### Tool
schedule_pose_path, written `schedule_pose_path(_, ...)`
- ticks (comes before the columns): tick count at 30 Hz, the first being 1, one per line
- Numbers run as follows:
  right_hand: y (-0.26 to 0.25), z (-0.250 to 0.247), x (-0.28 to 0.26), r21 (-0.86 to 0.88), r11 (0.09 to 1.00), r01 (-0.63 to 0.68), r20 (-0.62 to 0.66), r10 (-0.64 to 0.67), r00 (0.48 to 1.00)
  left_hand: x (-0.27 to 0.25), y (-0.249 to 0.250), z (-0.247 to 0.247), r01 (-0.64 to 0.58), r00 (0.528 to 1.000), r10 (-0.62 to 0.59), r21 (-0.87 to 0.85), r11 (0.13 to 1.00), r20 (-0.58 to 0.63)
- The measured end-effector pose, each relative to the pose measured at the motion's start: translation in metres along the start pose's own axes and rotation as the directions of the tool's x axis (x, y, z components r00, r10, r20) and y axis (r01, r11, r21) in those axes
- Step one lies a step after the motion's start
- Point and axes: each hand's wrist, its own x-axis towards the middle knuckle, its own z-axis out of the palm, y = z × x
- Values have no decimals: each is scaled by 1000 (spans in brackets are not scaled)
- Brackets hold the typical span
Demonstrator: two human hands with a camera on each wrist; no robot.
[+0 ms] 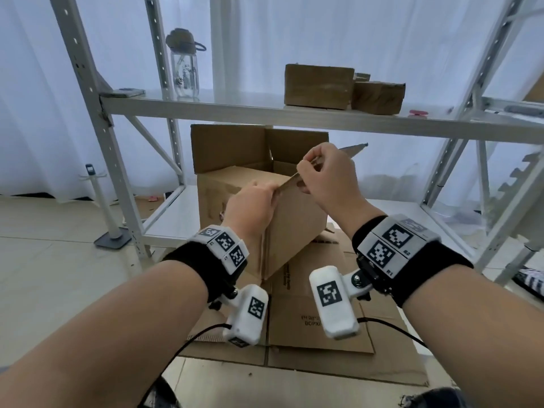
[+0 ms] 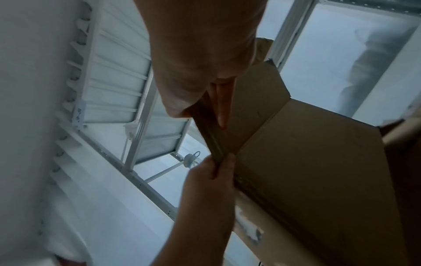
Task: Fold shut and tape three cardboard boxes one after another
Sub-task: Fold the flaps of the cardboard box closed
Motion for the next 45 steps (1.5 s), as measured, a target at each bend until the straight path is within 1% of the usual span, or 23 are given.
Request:
schedule_pose_path(2,-11,-4,2,-16,995,102,80,-101,992,4,-9,-16,22,995,-26,-37,999,-98)
schedule_pose_path(4,-17,-8,7,-14,984,175,167,-170,971,8,-18,-31,37,988,-49,-87,995,-146)
schedule_pose_path(5,-21,-9,10,-30,980,198,187,-189,964,10,-21,-39,38,987,-52,-93,995,-153)
schedule_pose_path(7,-28,-11,16,-88,973,213,171,-196,966,13,-23,-51,31,984,-47,-95,995,-171)
schedule_pose_path(10,-48,-14,24,-191,946,260,59,-254,965,15,-23,-67,15,968,-51,-148,989,-245)
schedule_pose_path(12,-53,-16,27,-341,889,304,14,-319,948,11,-26,-69,5,972,-49,-189,982,-229)
schedule_pose_path(13,-52,-17,27,-422,848,319,25,-341,940,5,-29,-67,5,980,-48,-215,977,-194)
schedule_pose_path(14,-48,-16,26,-488,811,323,60,-338,939,-3,-34,-63,17,985,-59,-248,969,-161)
schedule_pose_path(16,-32,-16,21,-565,769,298,155,-256,954,-18,-50,-54,87,985,-132,-331,940,-115)
schedule_pose_path(18,-15,-15,15,-583,772,254,211,-158,965,-29,-69,-51,173,974,-217,-423,890,-59)
schedule_pose_path(19,-9,-13,13,-579,779,241,216,-139,967,-34,-78,-51,203,971,-239,-449,870,-25)
schedule_pose_path(21,-4,-7,12,-591,767,250,205,-157,966,-40,-93,-52,243,965,-260,-428,870,19)
schedule_pose_path(24,-9,10,11,-649,697,306,199,-233,952,-45,-112,-48,310,949,-307,-358,881,66)
schedule_pose_path(27,-8,30,4,-679,658,327,201,-262,944,-48,-127,-38,349,934,-353,-324,879,48)
schedule_pose_path(30,4,46,0,-695,663,279,155,-241,958,-47,-129,-30,341,929,-368,-281,897,-45)
schedule_pose_path(32,8,50,-1,-700,672,242,131,-213,968,-41,-127,-26,331,925,-369,-286,899,-90)
schedule_pose_path(34,10,49,4,-709,666,233,116,-215,970,-32,-127,-26,337,924,-373,-284,898,-83)
schedule_pose_path(36,12,47,13,-721,653,230,96,-234,967,-23,-127,-26,337,930,-361,-239,911,-64)
schedule_pose_path(37,14,46,18,-724,652,227,85,-241,967,-20,-127,-25,324,934,-348,-227,919,-77)
schedule_pose_path(40,24,40,25,-732,637,242,102,-248,963,-19,-127,-15,233,956,-274,-297,926,-103)
schedule_pose_path(42,35,37,22,-737,626,254,151,-214,965,-18,-127,-7,196,970,-227,-285,938,-82)
schedule_pose_path(43,41,35,20,-727,639,252,176,-181,968,-16,-126,-5,195,974,-218,-267,944,-60)
schedule_pose_path(45,55,32,21,-705,670,232,223,-102,970,-13,-127,-1,210,978,-203,-180,961,56)
